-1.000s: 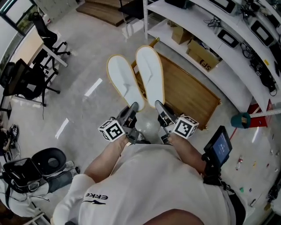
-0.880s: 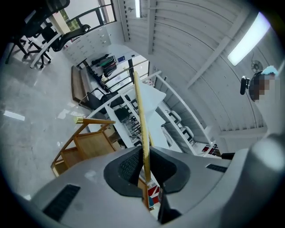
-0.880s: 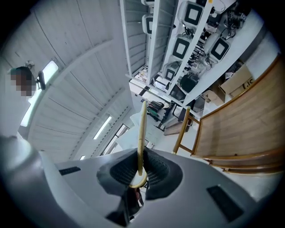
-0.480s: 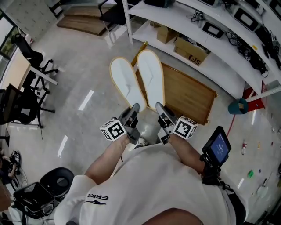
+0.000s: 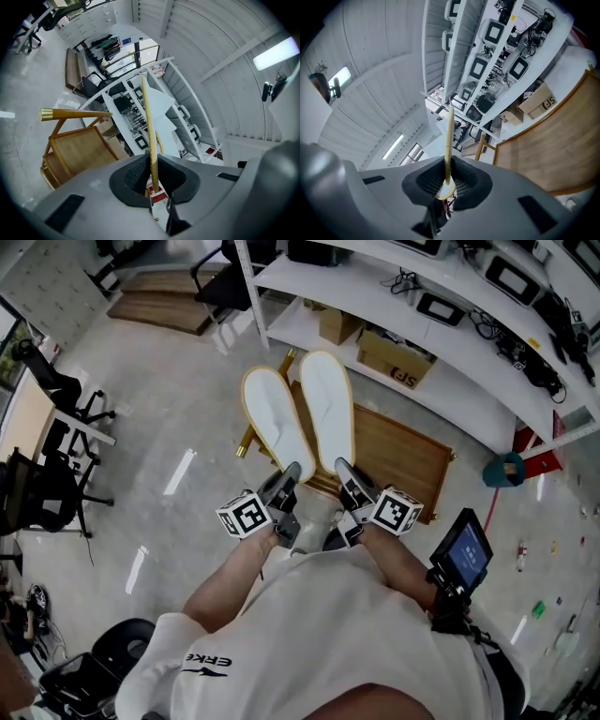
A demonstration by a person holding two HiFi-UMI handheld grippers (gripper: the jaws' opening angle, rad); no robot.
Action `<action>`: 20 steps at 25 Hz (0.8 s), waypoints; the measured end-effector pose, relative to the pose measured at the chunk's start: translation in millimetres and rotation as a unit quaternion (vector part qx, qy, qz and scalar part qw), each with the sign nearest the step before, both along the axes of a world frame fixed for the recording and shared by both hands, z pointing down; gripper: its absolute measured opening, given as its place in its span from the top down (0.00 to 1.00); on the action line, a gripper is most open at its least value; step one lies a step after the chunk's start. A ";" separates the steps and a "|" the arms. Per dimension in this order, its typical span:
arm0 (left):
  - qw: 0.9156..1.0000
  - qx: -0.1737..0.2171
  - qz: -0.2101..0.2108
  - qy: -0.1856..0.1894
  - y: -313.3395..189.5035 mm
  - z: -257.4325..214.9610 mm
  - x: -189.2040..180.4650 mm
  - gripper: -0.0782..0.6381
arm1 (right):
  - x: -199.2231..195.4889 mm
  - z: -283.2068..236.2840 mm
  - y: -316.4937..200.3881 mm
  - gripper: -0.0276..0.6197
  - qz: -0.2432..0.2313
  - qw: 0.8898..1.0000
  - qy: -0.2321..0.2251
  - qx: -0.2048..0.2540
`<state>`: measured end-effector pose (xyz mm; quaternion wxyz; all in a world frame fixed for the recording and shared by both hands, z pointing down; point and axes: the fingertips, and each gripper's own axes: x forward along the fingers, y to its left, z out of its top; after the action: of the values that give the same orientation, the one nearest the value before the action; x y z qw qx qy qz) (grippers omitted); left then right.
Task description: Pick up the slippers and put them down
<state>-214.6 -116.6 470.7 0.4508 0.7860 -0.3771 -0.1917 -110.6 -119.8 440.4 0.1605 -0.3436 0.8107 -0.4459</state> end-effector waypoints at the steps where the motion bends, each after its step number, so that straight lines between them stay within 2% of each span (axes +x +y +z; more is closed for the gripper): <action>1: 1.000 0.000 0.002 0.000 -8.3 -0.7 3.4 0.85 | 2.7 -0.1 -7.6 0.91 0.001 1.000 -0.002 -0.001; 11: 0.999 -0.040 0.025 -0.002 -60.3 27.4 34.3 0.85 | 31.4 25.1 -55.3 0.91 0.021 0.999 -0.001 -0.039; 20: 0.994 -0.103 0.044 -0.004 -87.6 69.5 57.8 0.84 | 49.5 70.5 -81.9 0.91 0.027 0.995 -0.004 -0.099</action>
<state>-156.7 -204.2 540.2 0.5357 0.7521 -0.3619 -0.1283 -61.1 -201.7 510.9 0.1408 -0.3778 0.7525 -0.5208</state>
